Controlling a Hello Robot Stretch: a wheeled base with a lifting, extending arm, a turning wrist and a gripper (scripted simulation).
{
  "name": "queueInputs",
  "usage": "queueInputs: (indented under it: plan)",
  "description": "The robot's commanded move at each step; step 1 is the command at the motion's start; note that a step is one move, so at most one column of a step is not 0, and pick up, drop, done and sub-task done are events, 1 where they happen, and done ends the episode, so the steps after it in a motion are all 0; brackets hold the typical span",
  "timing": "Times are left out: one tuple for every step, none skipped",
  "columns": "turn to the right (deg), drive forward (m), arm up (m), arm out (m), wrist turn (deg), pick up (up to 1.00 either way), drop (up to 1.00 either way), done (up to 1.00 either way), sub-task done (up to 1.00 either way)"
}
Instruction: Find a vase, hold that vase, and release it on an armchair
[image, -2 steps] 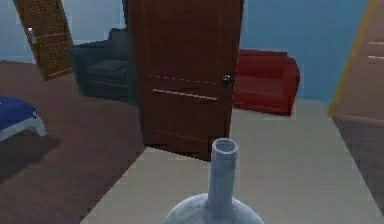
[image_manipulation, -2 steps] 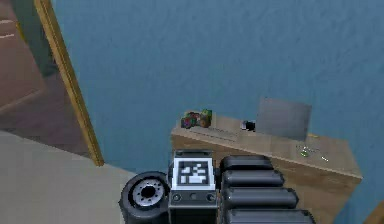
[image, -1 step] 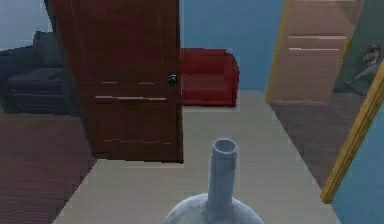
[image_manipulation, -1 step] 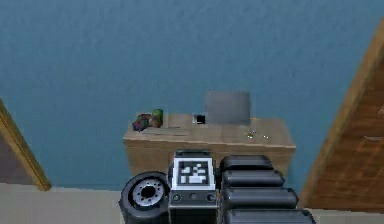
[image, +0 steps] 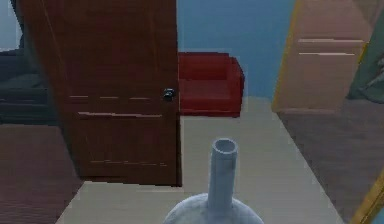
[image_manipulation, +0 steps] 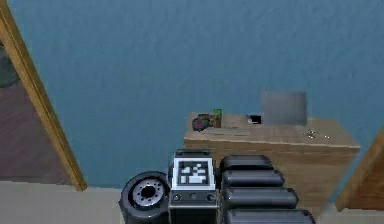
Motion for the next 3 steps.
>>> queueInputs:
  plan:
    - [-45.0,0.0,0.0,0.0,0.0,0.0,0.0,0.0,0.0]
    - [-9.0,0.0,0.0,0.0,0.0,0.0,0.0,0.0,0.0]
    - [0.0,1.0,0.0,0.0,0.0,0.0,0.0,0.0,0.0]
